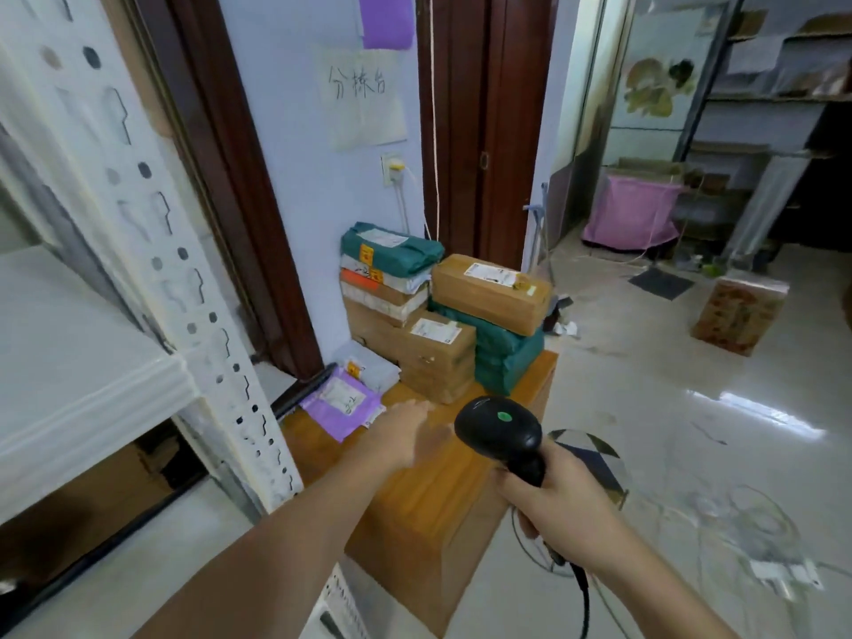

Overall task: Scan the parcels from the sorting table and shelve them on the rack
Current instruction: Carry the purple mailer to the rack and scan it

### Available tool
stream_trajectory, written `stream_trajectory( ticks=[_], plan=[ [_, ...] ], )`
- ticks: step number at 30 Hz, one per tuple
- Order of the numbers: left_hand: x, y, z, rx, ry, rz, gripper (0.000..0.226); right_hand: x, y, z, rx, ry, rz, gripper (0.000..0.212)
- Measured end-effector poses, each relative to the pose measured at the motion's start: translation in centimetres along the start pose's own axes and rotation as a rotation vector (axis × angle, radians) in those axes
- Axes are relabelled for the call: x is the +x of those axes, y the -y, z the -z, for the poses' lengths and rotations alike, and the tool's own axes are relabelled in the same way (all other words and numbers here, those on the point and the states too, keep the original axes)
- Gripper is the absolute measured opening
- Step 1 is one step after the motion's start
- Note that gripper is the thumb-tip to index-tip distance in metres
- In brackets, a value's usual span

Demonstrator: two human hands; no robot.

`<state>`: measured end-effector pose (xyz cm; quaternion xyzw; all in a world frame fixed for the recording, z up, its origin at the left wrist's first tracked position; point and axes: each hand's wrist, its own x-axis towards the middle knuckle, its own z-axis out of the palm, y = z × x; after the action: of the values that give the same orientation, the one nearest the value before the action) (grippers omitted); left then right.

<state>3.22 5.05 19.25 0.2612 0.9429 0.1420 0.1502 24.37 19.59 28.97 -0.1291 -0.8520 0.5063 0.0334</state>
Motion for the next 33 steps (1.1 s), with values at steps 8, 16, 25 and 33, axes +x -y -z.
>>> stream_trajectory(
  ticks=[8, 16, 25, 33],
  plan=[
    [6.7, 4.1, -2.6, -0.153, -0.041, 0.283, 0.077, 12.3, -3.2, -0.4, -0.012, 0.243, 0.011, 0.015],
    [14.1, 9.2, -3.7, -0.234, -0.085, 0.466, 0.05, 22.7, -4.7, -3.8, -0.03, 0.399, -0.032, 0.011],
    [20.5, 16.1, -7.0, -0.367, -0.106, 0.715, 0.051, 32.1, -6.1, -7.1, 0.063, 0.553, -0.153, 0.012],
    [25.6, 22.2, -10.8, -0.678, -0.376, 1.035, 0.038, 38.6, -8.6, -9.7, 0.003, 0.708, -0.14, 0.011]
  ],
)
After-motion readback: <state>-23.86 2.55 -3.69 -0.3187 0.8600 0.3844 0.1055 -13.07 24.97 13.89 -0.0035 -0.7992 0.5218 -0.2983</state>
